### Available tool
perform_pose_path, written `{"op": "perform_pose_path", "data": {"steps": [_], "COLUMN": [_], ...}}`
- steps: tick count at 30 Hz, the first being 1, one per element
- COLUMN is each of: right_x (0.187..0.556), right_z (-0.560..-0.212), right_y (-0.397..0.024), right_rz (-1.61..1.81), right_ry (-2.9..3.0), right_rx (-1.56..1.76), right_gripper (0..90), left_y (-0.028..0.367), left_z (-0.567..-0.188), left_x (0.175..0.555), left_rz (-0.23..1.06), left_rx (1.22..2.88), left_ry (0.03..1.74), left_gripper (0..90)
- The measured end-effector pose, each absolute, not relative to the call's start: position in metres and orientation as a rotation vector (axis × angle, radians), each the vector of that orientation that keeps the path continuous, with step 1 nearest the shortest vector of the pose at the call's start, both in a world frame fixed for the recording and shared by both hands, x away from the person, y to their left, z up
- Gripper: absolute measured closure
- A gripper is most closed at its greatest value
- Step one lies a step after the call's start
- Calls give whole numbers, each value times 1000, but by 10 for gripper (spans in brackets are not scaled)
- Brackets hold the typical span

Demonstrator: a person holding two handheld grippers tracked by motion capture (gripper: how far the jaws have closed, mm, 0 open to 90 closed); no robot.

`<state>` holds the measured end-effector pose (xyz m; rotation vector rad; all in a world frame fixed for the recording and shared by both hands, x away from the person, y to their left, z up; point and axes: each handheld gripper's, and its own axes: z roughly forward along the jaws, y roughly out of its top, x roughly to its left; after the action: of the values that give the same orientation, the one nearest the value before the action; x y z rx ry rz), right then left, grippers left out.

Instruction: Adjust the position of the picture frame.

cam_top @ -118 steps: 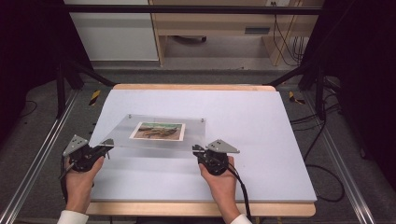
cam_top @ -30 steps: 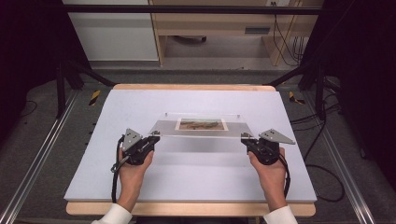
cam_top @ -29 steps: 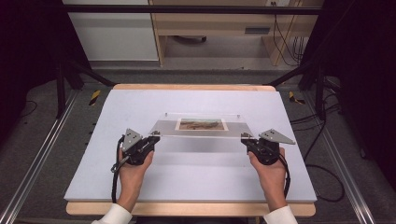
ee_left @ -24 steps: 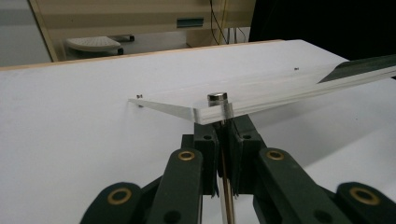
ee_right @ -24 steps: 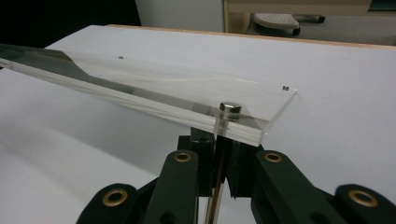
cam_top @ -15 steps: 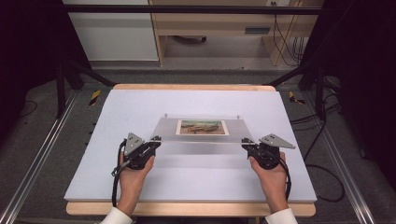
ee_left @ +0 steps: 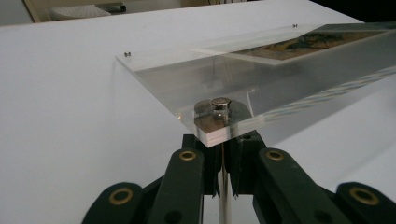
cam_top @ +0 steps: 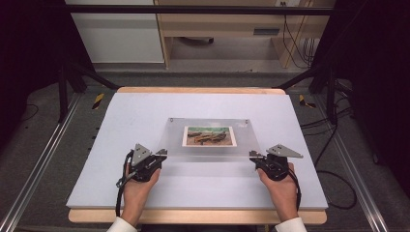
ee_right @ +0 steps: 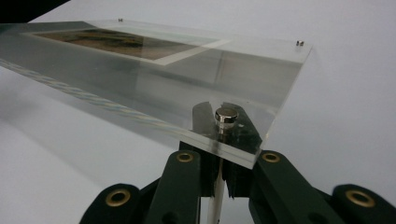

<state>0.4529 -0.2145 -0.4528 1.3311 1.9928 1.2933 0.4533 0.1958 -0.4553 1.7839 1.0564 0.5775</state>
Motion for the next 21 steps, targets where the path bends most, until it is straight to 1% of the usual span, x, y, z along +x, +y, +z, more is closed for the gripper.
{"op": "perform_pose_path", "data": {"steps": [21], "right_x": [453], "right_z": [-461], "right_y": [-214], "right_rz": [1258], "right_ry": [2031], "right_rx": [1337], "right_gripper": [844], "left_y": [196], "left_z": [-462], "left_x": [454], "left_rz": [558], "left_rx": [1824], "left_ry": [1058], "left_gripper": [834]}}
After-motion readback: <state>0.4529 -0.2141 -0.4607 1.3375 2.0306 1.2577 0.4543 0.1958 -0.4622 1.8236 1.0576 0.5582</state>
